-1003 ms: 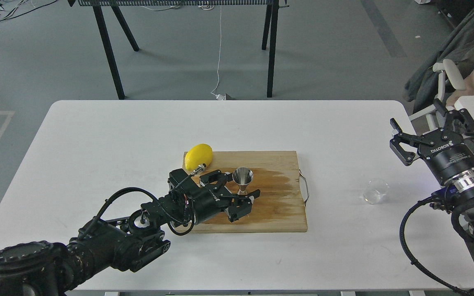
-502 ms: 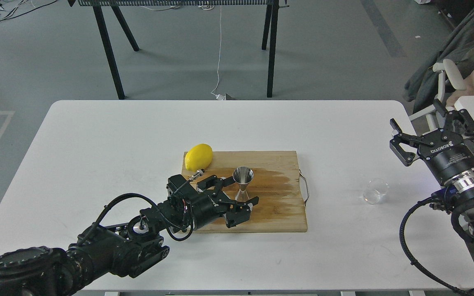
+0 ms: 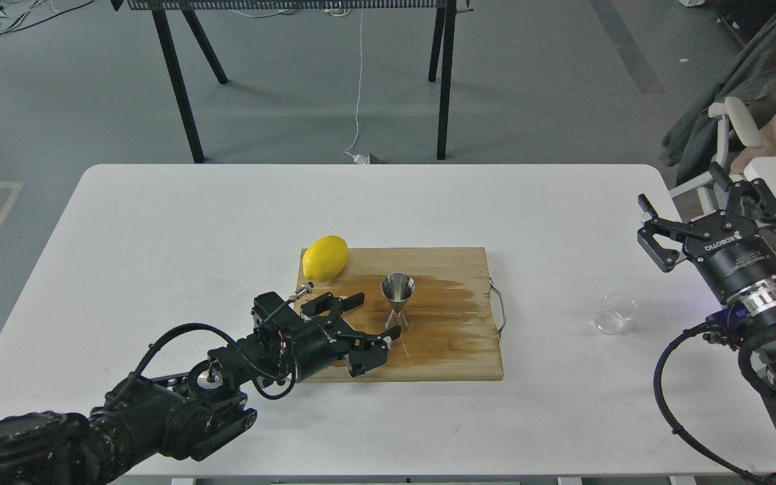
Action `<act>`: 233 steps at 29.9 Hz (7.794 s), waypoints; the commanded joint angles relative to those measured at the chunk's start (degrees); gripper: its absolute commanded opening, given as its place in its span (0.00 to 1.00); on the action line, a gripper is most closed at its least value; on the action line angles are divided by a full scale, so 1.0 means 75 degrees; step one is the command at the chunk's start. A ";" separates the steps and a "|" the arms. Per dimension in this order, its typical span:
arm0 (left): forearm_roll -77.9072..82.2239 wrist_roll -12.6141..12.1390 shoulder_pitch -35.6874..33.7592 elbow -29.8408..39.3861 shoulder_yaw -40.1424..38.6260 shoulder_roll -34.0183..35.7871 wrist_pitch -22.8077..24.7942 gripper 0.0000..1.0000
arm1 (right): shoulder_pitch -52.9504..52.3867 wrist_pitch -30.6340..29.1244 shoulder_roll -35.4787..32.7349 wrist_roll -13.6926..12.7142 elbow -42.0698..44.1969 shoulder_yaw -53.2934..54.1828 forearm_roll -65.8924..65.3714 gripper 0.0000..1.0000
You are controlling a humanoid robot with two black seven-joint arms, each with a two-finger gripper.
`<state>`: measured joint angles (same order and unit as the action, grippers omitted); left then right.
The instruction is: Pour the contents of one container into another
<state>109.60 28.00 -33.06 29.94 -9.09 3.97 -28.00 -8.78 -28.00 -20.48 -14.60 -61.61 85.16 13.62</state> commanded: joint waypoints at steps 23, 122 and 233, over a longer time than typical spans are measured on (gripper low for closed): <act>-0.5716 0.0000 -0.0069 0.3133 -0.1539 0.5423 0.3925 0.97 | -0.0012 0.0000 0.0059 0.0001 -0.0035 -0.0082 0.0000 0.99; -1.3851 0.0000 0.0412 0.1727 -0.3335 0.4908 0.7467 0.98 | 0.0140 0.7467 0.0586 0.0329 -0.0738 -0.1055 0.0820 0.80; -1.3851 0.0000 0.0412 0.1738 -0.3335 0.4919 0.7467 0.98 | -0.3434 0.5386 0.0656 0.0399 -0.3234 -0.7277 -0.6773 0.37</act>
<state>5.65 28.01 -29.97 42.98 -34.10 40.80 28.00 -34.40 12.40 -15.22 -11.60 -85.86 30.76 -37.16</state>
